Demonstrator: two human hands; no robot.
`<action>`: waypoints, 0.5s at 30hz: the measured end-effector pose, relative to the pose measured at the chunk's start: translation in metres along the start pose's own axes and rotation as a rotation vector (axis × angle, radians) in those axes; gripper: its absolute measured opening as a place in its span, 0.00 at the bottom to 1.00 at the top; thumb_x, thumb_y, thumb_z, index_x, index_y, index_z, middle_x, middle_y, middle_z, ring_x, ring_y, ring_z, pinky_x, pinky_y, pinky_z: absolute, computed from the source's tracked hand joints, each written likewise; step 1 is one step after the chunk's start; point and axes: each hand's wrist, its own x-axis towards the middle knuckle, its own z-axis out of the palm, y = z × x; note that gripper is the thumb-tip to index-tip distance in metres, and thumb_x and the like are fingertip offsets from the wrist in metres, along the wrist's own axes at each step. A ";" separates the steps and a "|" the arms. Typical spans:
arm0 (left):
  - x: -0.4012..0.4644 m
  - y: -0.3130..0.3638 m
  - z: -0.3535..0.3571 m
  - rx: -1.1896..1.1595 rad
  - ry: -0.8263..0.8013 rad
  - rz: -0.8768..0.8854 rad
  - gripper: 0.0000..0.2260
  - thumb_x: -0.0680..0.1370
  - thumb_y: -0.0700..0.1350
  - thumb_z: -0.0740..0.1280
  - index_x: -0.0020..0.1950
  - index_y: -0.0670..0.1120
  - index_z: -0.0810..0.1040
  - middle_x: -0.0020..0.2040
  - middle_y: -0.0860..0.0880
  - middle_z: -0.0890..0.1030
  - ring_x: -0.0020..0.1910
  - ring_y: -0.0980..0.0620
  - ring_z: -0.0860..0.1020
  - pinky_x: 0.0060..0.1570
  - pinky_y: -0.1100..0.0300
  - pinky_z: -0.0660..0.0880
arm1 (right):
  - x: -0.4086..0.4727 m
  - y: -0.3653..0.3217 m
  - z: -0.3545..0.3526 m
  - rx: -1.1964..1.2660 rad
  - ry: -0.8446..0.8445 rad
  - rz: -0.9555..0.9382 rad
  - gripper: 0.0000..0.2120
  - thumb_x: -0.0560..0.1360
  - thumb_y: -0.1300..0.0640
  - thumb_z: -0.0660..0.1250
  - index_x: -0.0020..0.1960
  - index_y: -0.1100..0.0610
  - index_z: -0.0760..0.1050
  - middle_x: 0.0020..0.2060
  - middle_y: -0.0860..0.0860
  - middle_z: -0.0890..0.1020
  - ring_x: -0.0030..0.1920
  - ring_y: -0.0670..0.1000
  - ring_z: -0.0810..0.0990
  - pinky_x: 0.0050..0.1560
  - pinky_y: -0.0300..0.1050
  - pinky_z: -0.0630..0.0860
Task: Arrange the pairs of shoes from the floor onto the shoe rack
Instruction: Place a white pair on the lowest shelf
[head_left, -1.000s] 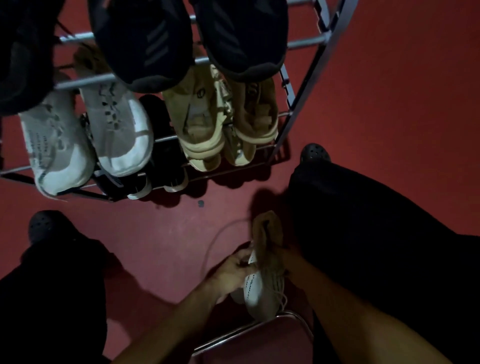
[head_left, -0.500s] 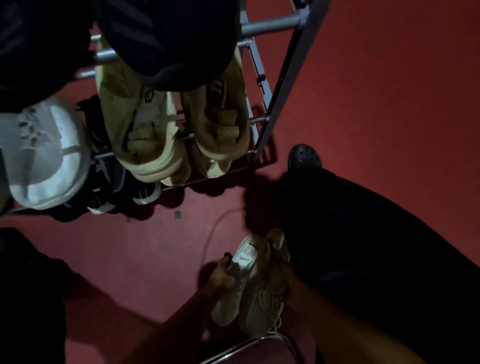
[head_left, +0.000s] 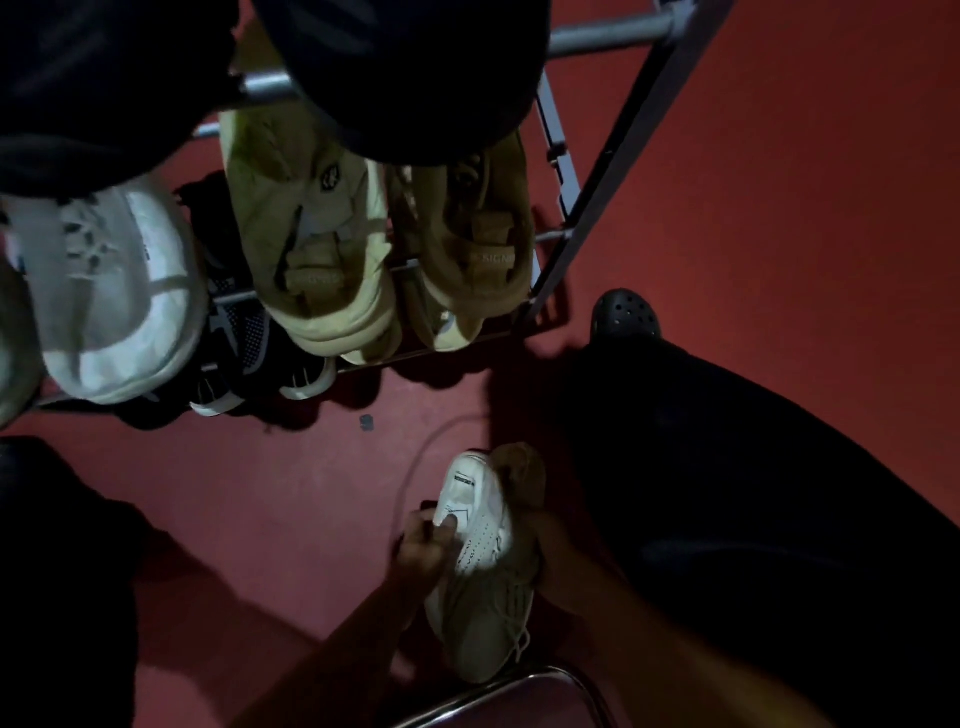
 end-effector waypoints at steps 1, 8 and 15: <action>-0.003 0.004 -0.010 -0.027 -0.004 0.006 0.04 0.82 0.36 0.67 0.50 0.37 0.73 0.35 0.45 0.77 0.27 0.61 0.78 0.28 0.67 0.74 | -0.004 -0.003 0.007 -0.046 -0.038 0.009 0.22 0.78 0.55 0.63 0.69 0.61 0.75 0.63 0.60 0.81 0.68 0.61 0.76 0.71 0.59 0.70; -0.040 0.039 -0.093 -0.017 -0.193 0.113 0.15 0.81 0.35 0.67 0.66 0.48 0.74 0.55 0.45 0.83 0.48 0.49 0.81 0.45 0.58 0.80 | -0.033 -0.041 0.052 -0.152 -0.126 0.024 0.11 0.79 0.58 0.62 0.51 0.60 0.82 0.42 0.57 0.86 0.42 0.51 0.86 0.41 0.44 0.79; -0.092 0.069 -0.135 0.019 -0.202 0.156 0.27 0.79 0.38 0.70 0.70 0.63 0.71 0.61 0.55 0.83 0.57 0.53 0.84 0.56 0.55 0.81 | -0.076 -0.052 0.089 -0.065 -0.244 0.053 0.12 0.79 0.56 0.65 0.52 0.61 0.84 0.43 0.59 0.87 0.44 0.56 0.85 0.55 0.55 0.79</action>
